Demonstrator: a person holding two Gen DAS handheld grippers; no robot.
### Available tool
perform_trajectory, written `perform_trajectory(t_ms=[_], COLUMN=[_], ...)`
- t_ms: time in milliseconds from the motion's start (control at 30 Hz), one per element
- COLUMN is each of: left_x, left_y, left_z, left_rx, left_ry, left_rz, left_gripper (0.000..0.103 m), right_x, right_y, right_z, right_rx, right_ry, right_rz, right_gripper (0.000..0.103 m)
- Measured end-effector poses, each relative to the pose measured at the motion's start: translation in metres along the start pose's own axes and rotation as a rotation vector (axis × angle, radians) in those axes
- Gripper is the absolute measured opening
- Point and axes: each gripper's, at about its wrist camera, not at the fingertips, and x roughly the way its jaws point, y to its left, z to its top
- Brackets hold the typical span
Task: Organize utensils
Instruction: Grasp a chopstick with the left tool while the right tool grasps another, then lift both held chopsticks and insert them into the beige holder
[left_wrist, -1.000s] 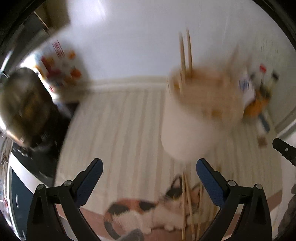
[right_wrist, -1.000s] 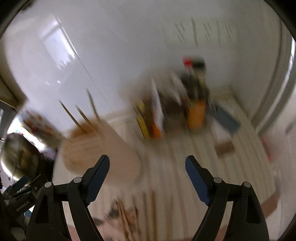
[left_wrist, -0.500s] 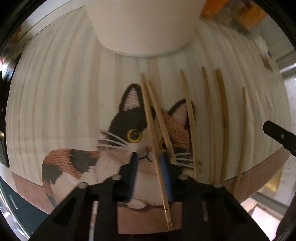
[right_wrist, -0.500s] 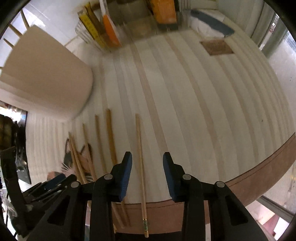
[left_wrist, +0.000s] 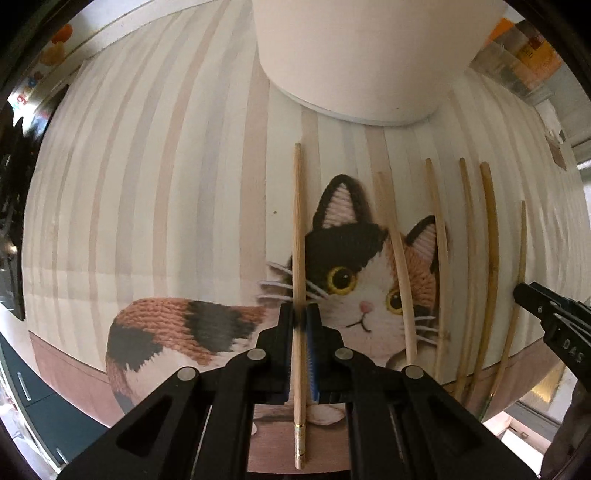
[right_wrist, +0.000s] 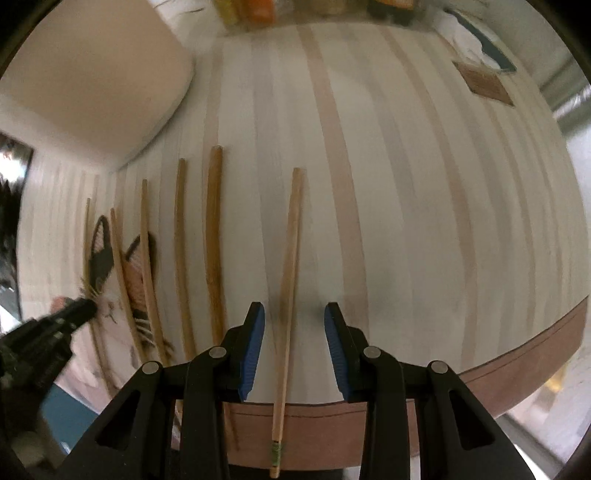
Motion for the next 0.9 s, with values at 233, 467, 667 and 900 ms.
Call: perform_trajectory(t_ms=[233,467,667,900], left_x=[-0.013,-0.006,-0.004,-0.002], left_y=[0.016,0.031,0.036,0.039], left_z=[-0.002,0.013,0.022,0.031], left_rx=[-0.015,-0.022,-0.031,-0.030], left_ry=[0.002,0.009,0.016,0.018], left_rz=[-0.019,-0.027,-0.038,-0.047], left_gripper=[0.005,0.007,0.008,0.009], right_x=[0.000,0.005,0.010,0.012], right_y=[0.000,0.022,0.025,0.023], right_z=[-0.020,-0.045,-0.033,-0.005], right_rx=[-0.052,-0.078,-0.078,-0.079], right_ry=[0.018,0.022,0.035,0.043], right_rz=[-0.019,-0.058,-0.061,-0.067], right_gripper=[0.007,0.007,0.008,0.008])
